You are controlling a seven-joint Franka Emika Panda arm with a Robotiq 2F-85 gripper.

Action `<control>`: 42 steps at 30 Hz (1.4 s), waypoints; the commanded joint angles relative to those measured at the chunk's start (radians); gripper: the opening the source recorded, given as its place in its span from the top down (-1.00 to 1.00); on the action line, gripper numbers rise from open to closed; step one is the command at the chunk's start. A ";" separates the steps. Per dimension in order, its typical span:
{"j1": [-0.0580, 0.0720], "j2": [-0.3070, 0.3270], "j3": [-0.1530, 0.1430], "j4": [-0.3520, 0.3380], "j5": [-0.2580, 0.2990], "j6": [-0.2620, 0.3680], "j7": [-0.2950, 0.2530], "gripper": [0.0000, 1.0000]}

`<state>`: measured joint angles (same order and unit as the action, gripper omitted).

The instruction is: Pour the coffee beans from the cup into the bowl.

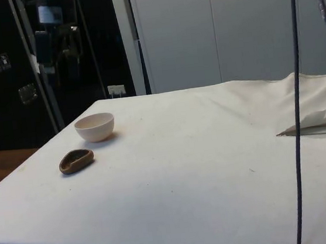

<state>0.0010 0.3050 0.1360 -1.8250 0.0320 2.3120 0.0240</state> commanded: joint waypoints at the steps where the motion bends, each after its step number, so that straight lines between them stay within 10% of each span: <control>1: -0.001 0.016 0.004 0.007 0.010 0.012 -0.007 -1.00; 42: -0.021 0.263 -0.048 0.123 0.046 0.085 -0.052 -1.00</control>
<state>-0.0170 0.5630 0.0870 -1.7060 0.0760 2.4010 -0.0240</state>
